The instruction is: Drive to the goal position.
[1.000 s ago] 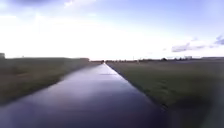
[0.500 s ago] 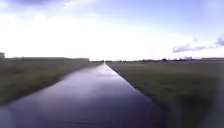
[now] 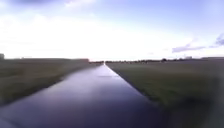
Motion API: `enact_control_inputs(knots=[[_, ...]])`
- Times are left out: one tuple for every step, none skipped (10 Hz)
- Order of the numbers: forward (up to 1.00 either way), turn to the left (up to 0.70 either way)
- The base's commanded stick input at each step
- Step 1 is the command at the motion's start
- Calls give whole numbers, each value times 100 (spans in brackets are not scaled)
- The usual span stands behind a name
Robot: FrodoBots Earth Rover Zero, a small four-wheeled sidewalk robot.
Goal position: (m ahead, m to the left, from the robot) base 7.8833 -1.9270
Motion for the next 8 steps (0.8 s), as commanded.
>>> enact_control_inputs(knots=[[45,0],[45,0],[45,0],[45,0],[45,0],[45,0],[45,0],[45,0]])
